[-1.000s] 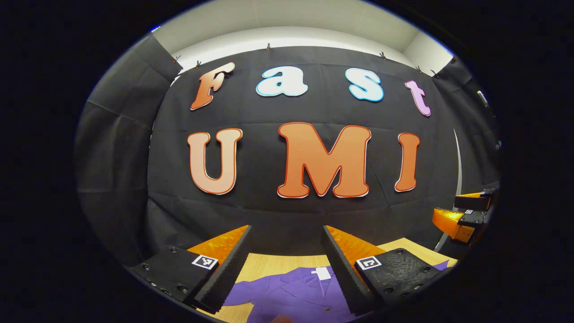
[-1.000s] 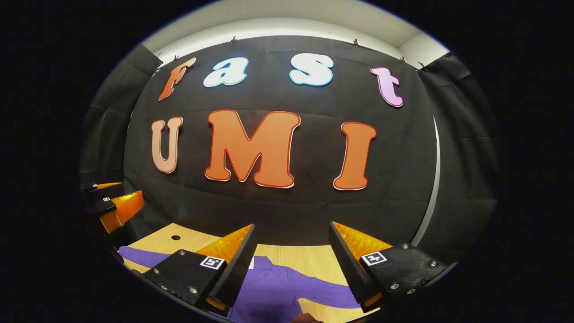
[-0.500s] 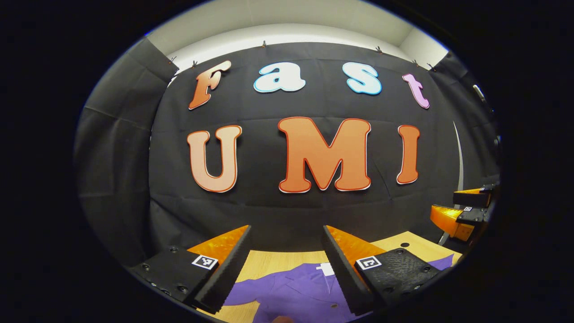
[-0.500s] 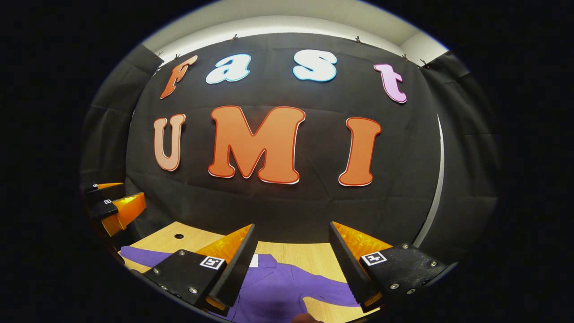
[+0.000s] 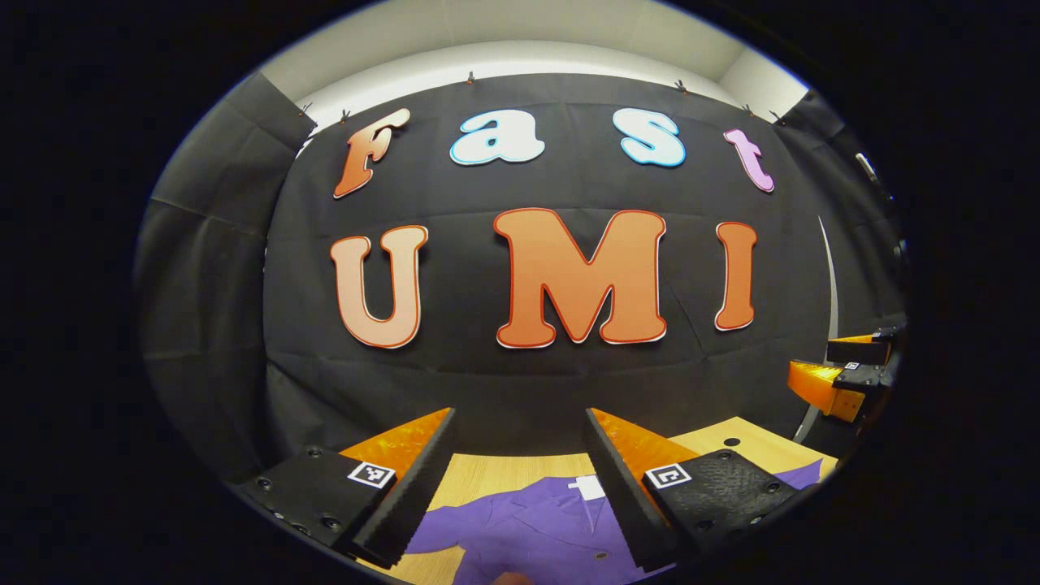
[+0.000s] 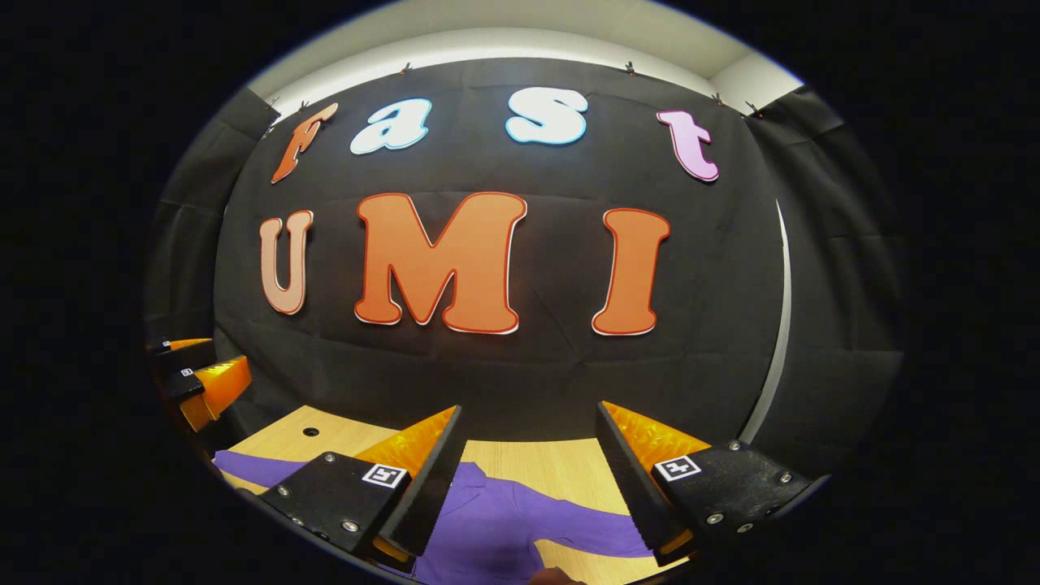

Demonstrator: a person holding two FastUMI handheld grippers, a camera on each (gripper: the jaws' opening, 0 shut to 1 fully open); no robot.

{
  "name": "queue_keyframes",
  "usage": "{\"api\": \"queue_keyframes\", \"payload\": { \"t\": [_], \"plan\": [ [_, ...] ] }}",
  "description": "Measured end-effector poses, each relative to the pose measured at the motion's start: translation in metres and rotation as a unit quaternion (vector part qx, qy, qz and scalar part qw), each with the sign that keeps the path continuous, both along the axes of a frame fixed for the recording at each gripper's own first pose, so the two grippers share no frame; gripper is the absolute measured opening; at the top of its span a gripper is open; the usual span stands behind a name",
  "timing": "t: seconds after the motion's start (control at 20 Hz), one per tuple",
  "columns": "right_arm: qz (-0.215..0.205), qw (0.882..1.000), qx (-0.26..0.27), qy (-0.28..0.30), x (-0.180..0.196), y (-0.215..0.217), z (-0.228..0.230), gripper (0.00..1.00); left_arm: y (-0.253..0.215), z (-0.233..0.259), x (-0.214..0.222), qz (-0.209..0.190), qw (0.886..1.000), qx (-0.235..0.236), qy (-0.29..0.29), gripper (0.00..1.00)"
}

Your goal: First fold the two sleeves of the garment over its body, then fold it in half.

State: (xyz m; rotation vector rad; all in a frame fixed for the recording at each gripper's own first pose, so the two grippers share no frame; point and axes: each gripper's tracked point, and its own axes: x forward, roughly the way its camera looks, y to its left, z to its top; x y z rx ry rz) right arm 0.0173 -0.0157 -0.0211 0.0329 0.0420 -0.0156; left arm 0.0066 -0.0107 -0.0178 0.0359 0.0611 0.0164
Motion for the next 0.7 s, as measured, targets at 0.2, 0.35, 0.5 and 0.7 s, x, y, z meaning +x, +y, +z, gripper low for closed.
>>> {"api": "queue_keyframes", "payload": {
  "t": [0.2, 0.35, 0.5, 0.7],
  "plan": [
    [-0.036, 0.999, -0.016, 0.026, 0.005, -0.035, -0.029, 0.95, -0.002, 0.005, 0.001, -0.001, 1.000, 0.010, -0.008, 0.96],
    [-0.066, 0.996, -0.018, 0.066, 0.010, -0.072, -0.064, 0.95, -0.003, 0.009, 0.000, 0.000, 1.000, 0.017, -0.015, 0.96],
    [-0.097, 0.990, -0.014, 0.104, 0.011, -0.114, -0.096, 0.95, -0.003, 0.013, -0.002, 0.004, 0.999, 0.026, -0.018, 0.96],
    [-0.150, 0.970, -0.013, 0.191, 0.007, -0.173, -0.152, 0.95, -0.003, 0.014, -0.008, 0.008, 0.999, 0.027, -0.017, 0.94]
  ]
}}
